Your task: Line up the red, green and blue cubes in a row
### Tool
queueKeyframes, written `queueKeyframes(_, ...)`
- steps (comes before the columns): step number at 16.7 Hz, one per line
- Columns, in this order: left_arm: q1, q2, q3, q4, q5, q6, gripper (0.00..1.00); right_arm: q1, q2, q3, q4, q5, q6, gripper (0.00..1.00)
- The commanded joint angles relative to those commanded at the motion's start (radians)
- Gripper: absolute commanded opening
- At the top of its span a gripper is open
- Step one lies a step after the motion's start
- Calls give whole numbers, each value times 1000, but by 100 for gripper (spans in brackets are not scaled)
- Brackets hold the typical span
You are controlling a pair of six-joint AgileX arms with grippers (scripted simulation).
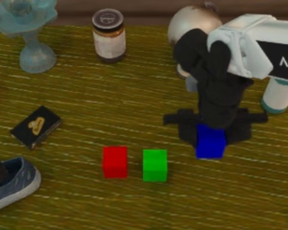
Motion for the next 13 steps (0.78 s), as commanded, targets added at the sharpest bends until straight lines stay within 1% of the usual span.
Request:
queueKeyframes(6, 0, 0, 0, 0, 0, 0, 100, -2, 6, -14, 16, -1, 6, 0)
queueKeyframes(13, 0, 0, 0, 0, 0, 0, 100, 5, 93, -146, 242, 1, 8, 0)
